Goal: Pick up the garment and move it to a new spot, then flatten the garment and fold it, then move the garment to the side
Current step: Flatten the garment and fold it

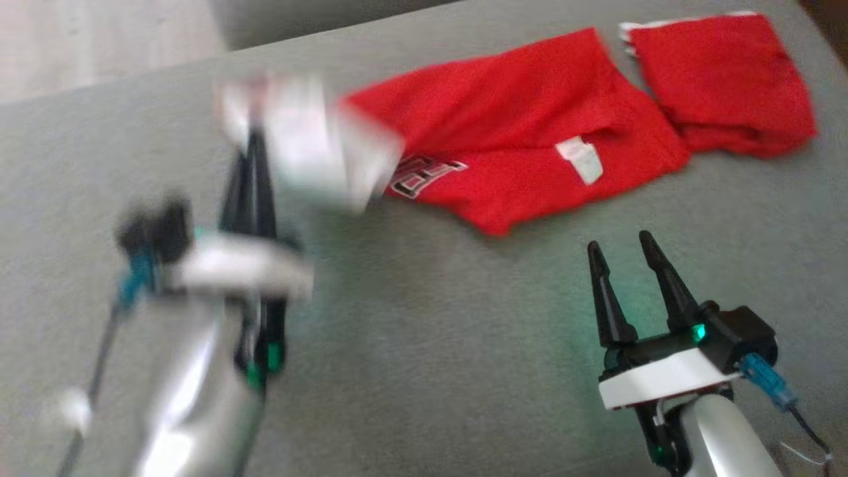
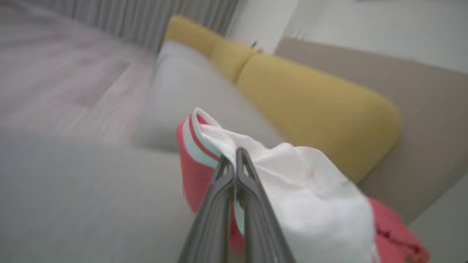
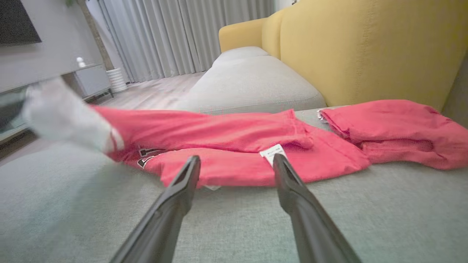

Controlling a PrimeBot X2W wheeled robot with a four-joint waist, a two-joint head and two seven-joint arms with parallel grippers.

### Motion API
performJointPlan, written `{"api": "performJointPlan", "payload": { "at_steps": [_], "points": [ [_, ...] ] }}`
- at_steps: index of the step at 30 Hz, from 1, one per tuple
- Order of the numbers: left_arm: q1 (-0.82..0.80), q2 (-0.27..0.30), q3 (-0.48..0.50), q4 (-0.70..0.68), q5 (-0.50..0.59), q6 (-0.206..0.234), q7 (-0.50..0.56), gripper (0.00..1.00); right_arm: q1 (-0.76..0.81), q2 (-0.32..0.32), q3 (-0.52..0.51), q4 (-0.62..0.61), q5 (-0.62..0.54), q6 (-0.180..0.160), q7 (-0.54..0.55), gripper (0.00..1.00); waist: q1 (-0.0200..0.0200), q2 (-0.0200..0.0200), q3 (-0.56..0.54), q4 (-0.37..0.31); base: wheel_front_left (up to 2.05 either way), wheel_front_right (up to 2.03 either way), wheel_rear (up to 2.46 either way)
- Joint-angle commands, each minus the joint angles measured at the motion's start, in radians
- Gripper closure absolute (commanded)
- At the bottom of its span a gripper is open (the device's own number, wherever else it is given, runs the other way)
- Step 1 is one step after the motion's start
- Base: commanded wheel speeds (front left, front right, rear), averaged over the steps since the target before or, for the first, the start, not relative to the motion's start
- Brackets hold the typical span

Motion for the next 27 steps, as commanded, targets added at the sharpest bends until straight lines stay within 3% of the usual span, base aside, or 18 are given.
{"api": "performJointPlan", "payload": {
  "at_steps": [1,2,3,7,12,16,21,24,27],
  "points": [
    [-0.01,0.017,0.038,-0.027,-0.006,0.007,-0.01,1.0,-0.012,-0.003,0.014,-0.025,-0.009,0.007,-0.004,0.0,0.0,0.0,-0.003,0.054,0.0,0.0,0.0],
    [0.035,0.018,0.043,-0.008,-0.006,0.011,-0.015,0.66,-0.012,-0.003,0.013,-0.023,-0.015,0.007,-0.004,0.0,0.0,0.0,-0.003,0.065,0.0,0.0,0.0],
    [0.071,0.015,0.056,0.008,-0.008,0.016,-0.02,0.0,-0.012,-0.003,0.012,-0.021,-0.02,0.007,-0.004,0.0,0.0,0.0,-0.003,0.075,0.0,0.0,0.0],
    [0.162,0.0,0.101,0.032,0.04,0.032,-0.028,0.0,-0.007,-0.003,0.013,-0.012,-0.033,0.007,-0.004,0.0,0.0,0.0,-0.006,0.103,0.0,0.0,0.0],
    [0.271,-0.027,0.169,-0.041,0.185,0.063,-0.029,0.0,0.003,-0.003,0.008,-0.008,-0.037,0.007,-0.004,0.0,0.0,0.0,-0.01,0.122,0.0,0.0,0.0],
    [0.332,-0.046,0.153,-0.059,0.278,0.038,-0.029,0.0,0.006,-0.003,0.008,-0.006,-0.036,0.007,-0.004,0.0,0.0,0.0,-0.007,0.129,0.0,0.0,0.0],
    [0.308,-0.032,0.08,0.033,0.413,0.008,-0.029,0.0,-0.007,-0.003,0.025,-0.003,-0.038,0.007,-0.004,0.0,0.0,0.0,0.006,0.119,0.0,0.0,0.0],
    [0.275,-0.029,0.054,0.133,0.438,0.002,-0.027,0.0,-0.011,-0.003,0.029,-0.002,-0.037,0.007,-0.004,0.0,0.0,0.0,0.012,0.105,0.0,0.0,0.0],
    [0.245,-0.024,0.067,0.193,0.453,0.047,-0.028,0.0,-0.013,-0.003,0.03,-0.001,-0.032,0.007,-0.004,0.0,0.0,0.0,0.016,0.087,0.0,0.0,0.0]
  ]
}}
